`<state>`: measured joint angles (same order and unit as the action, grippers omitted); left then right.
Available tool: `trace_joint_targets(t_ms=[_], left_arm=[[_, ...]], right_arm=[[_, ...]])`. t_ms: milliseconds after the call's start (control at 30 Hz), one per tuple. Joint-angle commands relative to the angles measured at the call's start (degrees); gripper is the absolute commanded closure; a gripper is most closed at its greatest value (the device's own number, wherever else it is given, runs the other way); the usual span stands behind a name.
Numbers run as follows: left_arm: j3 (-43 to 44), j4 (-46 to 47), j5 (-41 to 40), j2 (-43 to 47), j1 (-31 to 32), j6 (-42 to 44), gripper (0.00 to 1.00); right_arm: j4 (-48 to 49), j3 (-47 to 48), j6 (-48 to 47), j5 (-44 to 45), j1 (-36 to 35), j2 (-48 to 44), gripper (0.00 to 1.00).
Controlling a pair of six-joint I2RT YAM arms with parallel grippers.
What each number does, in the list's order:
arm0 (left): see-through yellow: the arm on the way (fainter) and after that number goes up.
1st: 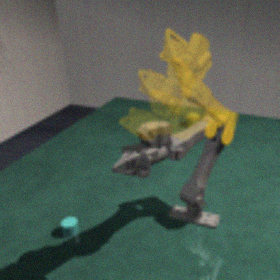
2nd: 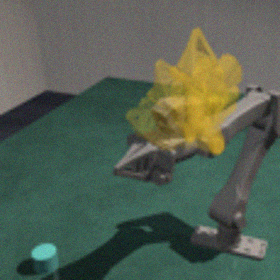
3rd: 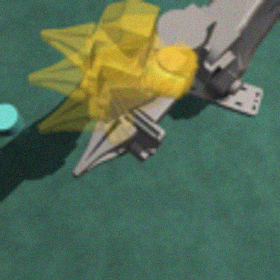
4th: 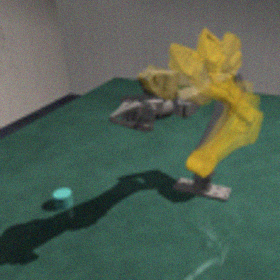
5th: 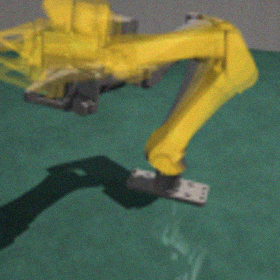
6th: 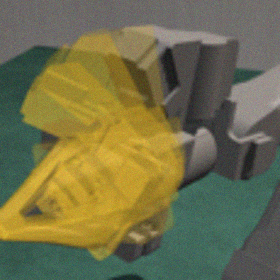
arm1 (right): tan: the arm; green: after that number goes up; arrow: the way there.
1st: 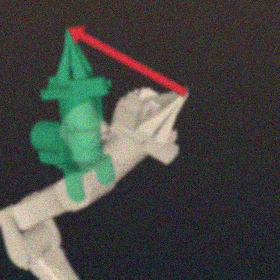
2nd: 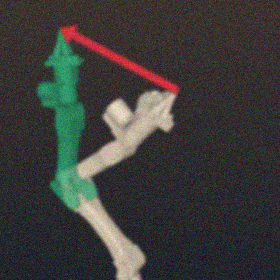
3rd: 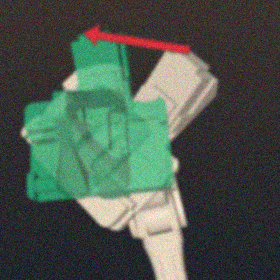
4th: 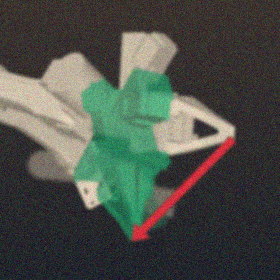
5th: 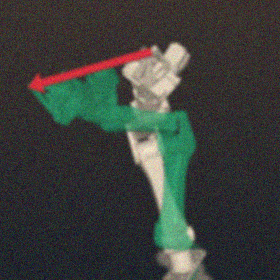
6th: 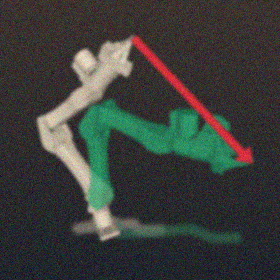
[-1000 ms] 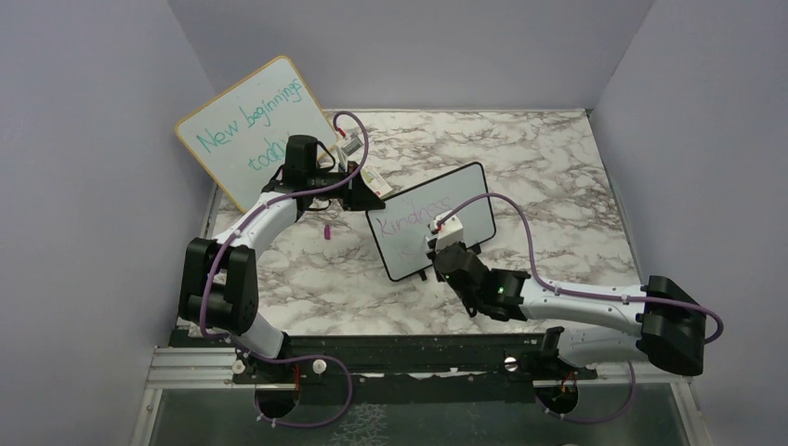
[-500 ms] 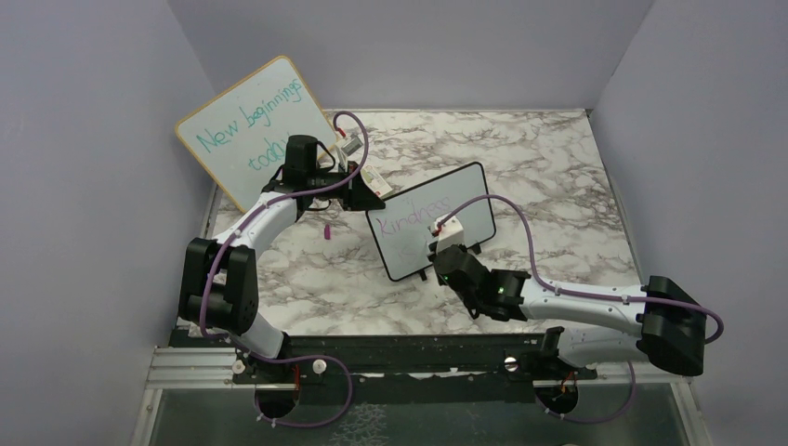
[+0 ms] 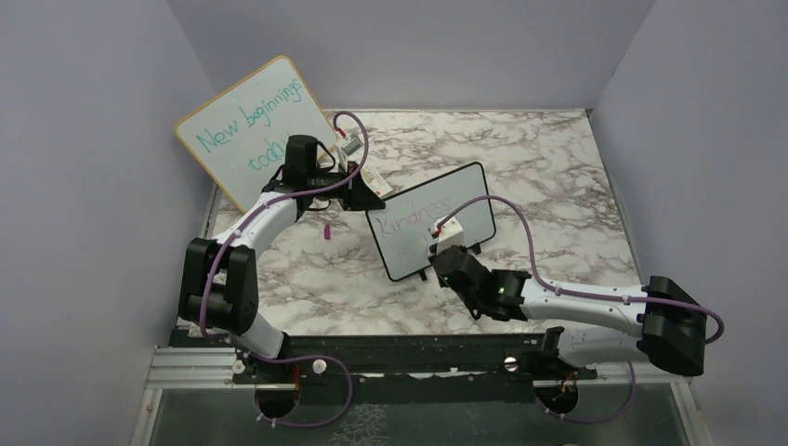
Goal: Write a sentence on the whiteboard
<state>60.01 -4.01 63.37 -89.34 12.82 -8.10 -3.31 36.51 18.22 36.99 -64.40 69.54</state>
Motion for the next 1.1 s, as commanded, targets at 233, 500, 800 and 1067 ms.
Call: trace_joint_targets(t_ms=[233,500,800,1067], left_arm=[[-0.9,-4.1,-3.4,-1.8,0.5,1.1,1.00],[-0.9,-4.1,-3.3,-1.8,0.5,1.1,1.00],[-0.9,-4.1,-3.4,-1.8,0.5,1.0,1.00],[-0.9,-4.1,-3.4,-1.8,0.5,1.0,1.00]], right_arm=[[2.1,0.4,-1.6,2.3,0.6,-1.6,1.00],[2.8,1.5,-3.1,3.2,0.6,-0.8,1.00],[4.1,2.6,-3.7,1.6,0.6,-0.8,1.00],[3.4,2.8,-3.6,1.0,0.6,-1.9,1.00]])
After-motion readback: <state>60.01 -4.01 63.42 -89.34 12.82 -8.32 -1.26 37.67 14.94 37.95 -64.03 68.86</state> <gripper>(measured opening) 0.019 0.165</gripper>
